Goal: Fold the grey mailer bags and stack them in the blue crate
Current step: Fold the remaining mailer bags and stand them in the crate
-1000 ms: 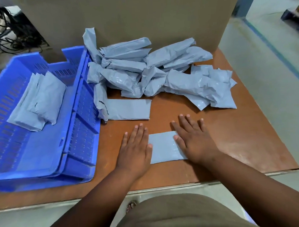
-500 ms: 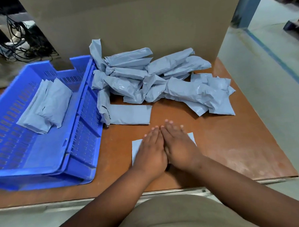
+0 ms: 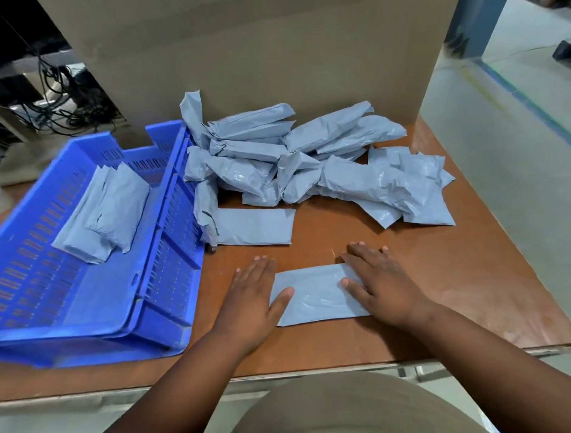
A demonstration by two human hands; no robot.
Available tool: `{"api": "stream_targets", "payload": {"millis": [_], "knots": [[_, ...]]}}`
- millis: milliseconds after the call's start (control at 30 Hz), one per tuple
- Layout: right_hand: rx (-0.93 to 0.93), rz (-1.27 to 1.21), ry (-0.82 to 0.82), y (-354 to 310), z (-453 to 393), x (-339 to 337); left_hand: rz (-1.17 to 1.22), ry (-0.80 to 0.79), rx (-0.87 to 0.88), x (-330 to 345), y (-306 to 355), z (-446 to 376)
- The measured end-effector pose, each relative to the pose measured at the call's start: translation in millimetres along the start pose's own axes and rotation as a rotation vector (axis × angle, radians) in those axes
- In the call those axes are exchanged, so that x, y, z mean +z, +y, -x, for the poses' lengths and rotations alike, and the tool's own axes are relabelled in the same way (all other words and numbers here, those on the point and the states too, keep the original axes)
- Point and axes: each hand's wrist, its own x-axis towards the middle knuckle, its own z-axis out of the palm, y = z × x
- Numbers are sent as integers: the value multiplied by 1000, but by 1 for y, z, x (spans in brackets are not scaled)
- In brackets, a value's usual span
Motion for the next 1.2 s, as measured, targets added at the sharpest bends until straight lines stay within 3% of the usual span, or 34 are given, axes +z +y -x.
{"api": "stream_targets", "payload": {"millis": [67,133,300,733,900,1200], "knots": [[-37,-24,24,0,-3,-6,-2,-9,67,-15,17,-16],[-88,-43,59,-4,-7,-11,-83,-122,76,-28,33,-36],[-144,-34,65,-15,-13,-16,-111,-319,-62,-37,45,-64],[-230,-179,116,-30,-13,-24,157,-414,-255,-63,55,-58],[-329,-117,139,-62,-42,-42,137,-234,-270,-100,53,-62],[-612,-29,362,-178,-128,-120,-13,141,-296,-228,16,-50]]}}
